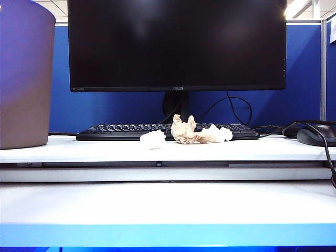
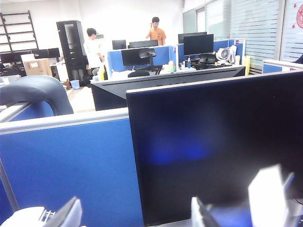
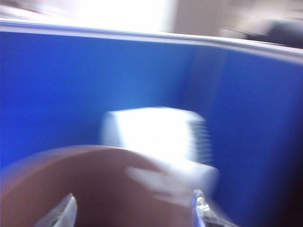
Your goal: Pick up all paper balls from the table and place them in the pink trash can.
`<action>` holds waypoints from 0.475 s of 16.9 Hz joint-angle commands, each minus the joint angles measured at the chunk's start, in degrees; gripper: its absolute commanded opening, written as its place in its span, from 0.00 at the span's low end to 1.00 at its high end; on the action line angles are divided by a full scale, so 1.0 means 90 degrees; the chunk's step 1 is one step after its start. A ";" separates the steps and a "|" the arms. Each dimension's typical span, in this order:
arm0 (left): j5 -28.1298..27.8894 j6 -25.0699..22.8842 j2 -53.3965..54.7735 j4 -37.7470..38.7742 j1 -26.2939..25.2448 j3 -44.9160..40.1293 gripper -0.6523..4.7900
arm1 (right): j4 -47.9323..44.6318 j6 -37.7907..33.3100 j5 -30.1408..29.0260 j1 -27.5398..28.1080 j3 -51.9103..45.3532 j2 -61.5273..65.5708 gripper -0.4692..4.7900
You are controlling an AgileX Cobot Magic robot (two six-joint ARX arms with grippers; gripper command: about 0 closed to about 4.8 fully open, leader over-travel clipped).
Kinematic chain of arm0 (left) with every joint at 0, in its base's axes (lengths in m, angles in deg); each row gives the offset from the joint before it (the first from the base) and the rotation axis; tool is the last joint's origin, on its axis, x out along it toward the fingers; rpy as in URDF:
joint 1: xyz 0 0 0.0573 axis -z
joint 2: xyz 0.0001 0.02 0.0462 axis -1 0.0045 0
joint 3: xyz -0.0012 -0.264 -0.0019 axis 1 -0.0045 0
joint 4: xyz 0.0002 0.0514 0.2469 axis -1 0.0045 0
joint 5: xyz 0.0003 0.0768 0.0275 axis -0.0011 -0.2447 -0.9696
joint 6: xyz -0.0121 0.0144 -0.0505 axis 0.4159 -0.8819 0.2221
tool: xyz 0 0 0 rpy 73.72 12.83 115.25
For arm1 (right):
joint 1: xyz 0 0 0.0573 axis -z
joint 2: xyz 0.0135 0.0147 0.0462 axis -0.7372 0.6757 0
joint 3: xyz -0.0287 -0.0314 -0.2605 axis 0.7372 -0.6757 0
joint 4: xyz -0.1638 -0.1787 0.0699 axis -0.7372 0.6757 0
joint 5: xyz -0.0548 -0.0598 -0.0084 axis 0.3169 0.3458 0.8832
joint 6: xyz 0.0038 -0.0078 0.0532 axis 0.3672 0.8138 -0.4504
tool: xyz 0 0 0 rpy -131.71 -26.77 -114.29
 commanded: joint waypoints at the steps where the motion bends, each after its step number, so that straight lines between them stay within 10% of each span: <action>1: 0.1005 0.0401 0.0104 -0.0121 0.0000 0.0017 0.69 | 0.1625 0.0112 0.0384 0.0517 0.0046 -0.0651 0.28; 2: 0.1513 0.0656 0.0209 -0.0182 0.0002 0.0017 0.69 | 0.2227 0.0146 0.0379 0.0726 0.0046 -0.0862 0.10; 4: 0.2365 0.0969 0.0454 -0.0182 0.0007 0.0017 0.62 | 0.3417 0.0282 0.0423 0.1137 0.0046 -0.1297 0.08; 6: 0.3745 0.1020 0.0782 -0.0170 0.0165 0.0017 0.17 | 0.4461 0.0401 0.0423 0.1525 0.0044 -0.1821 0.08; 8: 0.3832 0.0964 0.1122 -0.0036 0.0899 0.0017 0.11 | 0.5127 0.0447 0.0423 0.1797 0.0034 -0.2331 0.08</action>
